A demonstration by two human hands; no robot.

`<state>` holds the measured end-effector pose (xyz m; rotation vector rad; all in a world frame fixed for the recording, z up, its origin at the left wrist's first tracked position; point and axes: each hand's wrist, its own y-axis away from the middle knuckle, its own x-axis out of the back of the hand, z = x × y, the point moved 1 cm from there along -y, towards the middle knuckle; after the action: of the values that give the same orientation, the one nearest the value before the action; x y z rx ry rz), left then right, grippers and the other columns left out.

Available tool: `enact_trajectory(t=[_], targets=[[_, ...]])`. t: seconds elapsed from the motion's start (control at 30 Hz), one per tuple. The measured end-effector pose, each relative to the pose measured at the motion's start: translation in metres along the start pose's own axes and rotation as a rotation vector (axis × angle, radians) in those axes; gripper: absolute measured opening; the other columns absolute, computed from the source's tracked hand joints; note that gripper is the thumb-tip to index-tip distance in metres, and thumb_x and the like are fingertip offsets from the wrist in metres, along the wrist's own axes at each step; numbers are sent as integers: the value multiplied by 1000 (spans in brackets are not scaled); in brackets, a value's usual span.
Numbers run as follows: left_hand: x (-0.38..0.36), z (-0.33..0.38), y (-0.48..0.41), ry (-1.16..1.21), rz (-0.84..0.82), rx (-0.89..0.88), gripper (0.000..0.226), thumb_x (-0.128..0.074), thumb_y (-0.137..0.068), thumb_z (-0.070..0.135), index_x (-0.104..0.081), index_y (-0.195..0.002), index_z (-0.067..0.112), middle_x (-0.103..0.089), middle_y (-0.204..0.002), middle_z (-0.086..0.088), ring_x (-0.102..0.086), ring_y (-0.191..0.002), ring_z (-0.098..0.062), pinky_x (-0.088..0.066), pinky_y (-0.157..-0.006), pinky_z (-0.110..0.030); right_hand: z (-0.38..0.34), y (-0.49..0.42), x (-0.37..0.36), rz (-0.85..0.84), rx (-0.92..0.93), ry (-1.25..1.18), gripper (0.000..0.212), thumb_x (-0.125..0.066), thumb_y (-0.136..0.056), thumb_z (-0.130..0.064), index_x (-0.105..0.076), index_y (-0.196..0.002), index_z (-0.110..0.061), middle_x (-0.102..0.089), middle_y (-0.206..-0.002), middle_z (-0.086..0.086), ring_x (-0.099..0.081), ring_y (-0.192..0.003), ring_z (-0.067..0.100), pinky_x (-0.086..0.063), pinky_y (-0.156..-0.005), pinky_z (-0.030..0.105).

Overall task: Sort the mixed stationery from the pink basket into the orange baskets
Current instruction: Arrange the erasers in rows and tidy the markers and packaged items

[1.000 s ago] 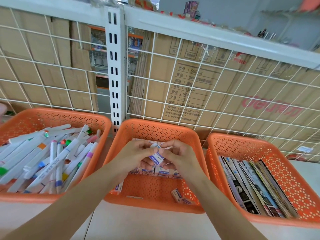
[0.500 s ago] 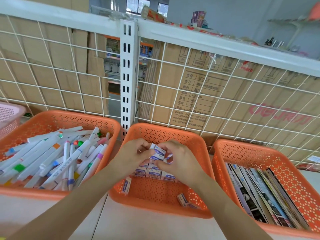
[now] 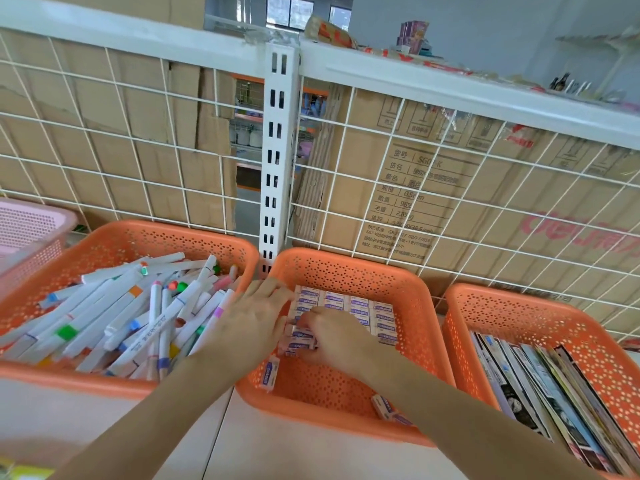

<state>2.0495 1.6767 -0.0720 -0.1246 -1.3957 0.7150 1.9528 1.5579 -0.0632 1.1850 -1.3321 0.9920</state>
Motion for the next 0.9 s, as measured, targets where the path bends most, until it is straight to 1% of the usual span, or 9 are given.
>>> enact_trajectory(t=[0.13,0.37,0.53,0.7,0.73,0.77,0.8,0.83,0.9], targets=[[0,-1,1,-3,7,-3,39,-77,-64,4,-66,-98,17,-62,-101,1,-63,-93,-22,-21,-96,-37,2,-3,-6,-8,31,87,44,-59,-87,-35,-56,-122,-8,-56,-110,12,-56,-104,32,-47,-82,41],[-2,-2,2,5,1,9,37,-77,-65,7,-66,-99,17,-62,-102,0,-63,-95,-23,-19,-98,-36,2,-5,-7,7,29,107,44,-60,-87,-38,-56,-118,-8,-51,-113,9,-54,-102,27,-45,-78,38],[-1,0,3,11,15,20,36,-77,-64,7,-67,-97,17,-63,-103,1,-64,-95,-21,-20,-97,-36,3,-7,-8,28,-4,57,45,-64,-85,-32,-50,-120,-7,-51,-115,9,-57,-101,30,-45,-78,38],[-1,0,3,-2,33,12,38,-80,-61,6,-68,-95,16,-65,-101,1,-65,-93,-20,-20,-97,-37,3,-7,-10,39,-5,41,39,-64,-85,-27,-51,-114,-5,-46,-114,9,-57,-95,31,-45,-72,38],[-1,-1,3,8,33,8,38,-80,-60,6,-68,-95,16,-65,-102,1,-65,-93,-20,-22,-97,-36,2,-7,-11,44,-8,33,38,-64,-84,-27,-50,-113,-6,-46,-113,9,-57,-94,31,-44,-71,39],[-1,-1,4,18,27,6,38,-80,-61,7,-68,-95,17,-64,-102,1,-65,-93,-19,-28,-96,-33,2,-7,-12,50,-7,33,38,-64,-84,-28,-50,-113,-6,-46,-112,9,-57,-94,31,-43,-69,38],[-1,-1,4,27,19,6,38,-80,-61,7,-68,-96,17,-64,-103,1,-65,-93,-19,-38,-93,-29,1,-7,-12,58,-3,40,40,-63,-85,-33,-50,-112,-7,-47,-111,9,-56,-94,29,-42,-67,38],[0,-1,5,39,11,7,38,-80,-62,7,-68,-96,17,-64,-104,2,-65,-94,-18,-46,-90,-30,0,-6,-12,71,2,46,43,-61,-85,-40,-50,-112,-7,-49,-111,8,-55,-95,28,-40,-65,37],[0,-1,5,69,1,12,37,-78,-64,6,-68,-98,16,-63,-106,0,-64,-96,-19,-51,-84,-33,-1,-6,-12,99,0,48,47,-57,-86,-47,-51,-112,-8,-52,-110,7,-55,-97,26,-37,-64,35]])
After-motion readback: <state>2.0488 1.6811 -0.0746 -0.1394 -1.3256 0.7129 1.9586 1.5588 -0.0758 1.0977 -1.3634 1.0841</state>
